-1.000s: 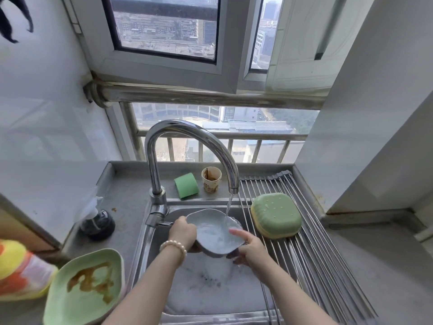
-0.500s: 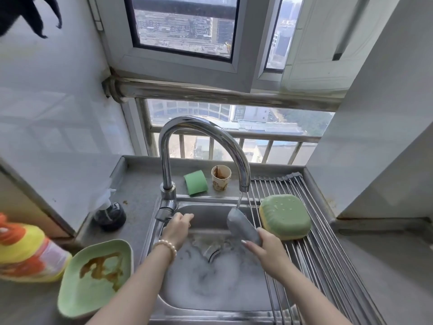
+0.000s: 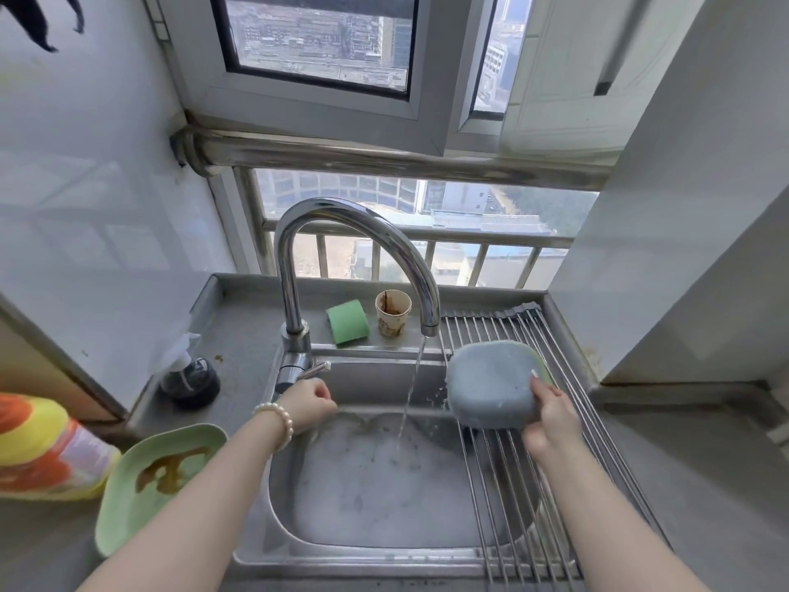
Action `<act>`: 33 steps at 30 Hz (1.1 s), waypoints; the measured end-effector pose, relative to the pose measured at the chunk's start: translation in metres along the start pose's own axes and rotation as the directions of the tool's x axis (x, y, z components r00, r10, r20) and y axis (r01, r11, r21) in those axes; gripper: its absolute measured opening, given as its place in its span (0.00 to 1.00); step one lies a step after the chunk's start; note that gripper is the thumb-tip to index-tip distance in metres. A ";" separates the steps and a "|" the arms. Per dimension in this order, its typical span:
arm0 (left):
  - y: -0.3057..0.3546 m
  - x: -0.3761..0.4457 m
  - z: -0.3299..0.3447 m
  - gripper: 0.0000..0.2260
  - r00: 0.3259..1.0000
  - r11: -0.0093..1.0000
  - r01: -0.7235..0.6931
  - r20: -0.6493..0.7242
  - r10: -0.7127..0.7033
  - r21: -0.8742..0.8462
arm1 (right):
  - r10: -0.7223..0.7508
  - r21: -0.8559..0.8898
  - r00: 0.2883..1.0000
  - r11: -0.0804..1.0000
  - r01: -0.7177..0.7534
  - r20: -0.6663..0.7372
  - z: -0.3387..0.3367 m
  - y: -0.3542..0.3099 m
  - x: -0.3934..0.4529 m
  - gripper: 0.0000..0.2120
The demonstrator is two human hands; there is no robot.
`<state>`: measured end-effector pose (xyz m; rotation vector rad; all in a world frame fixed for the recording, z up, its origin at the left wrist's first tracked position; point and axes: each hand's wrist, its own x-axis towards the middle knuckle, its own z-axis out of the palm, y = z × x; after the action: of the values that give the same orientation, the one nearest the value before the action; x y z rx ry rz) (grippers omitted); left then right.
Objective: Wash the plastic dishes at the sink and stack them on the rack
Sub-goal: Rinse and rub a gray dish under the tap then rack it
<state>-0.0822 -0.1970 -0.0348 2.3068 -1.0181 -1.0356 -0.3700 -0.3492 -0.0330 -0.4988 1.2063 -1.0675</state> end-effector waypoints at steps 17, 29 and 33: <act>0.007 -0.014 0.006 0.02 0.993 0.963 -0.105 0.079 0.088 0.248 | -0.369 -0.869 0.892 0.491 -0.052 -0.262 0.002 -0.026 0.040 0.22; -0.002 -0.024 -0.012 0.05 0.994 0.976 -0.102 0.056 0.093 0.193 | -0.297 -0.933 0.948 0.297 0.205 0.114 0.069 0.056 -0.039 0.18; -0.023 -0.034 -0.031 0.06 0.994 0.981 -0.105 0.013 0.104 0.160 | -0.132 -0.912 0.945 0.253 0.324 0.300 0.099 0.103 -0.072 0.10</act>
<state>-0.0638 -0.1535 -0.0134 2.3484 -1.2523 -0.9481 -0.2376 -0.2610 -0.0464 -1.7585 1.5810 -0.3426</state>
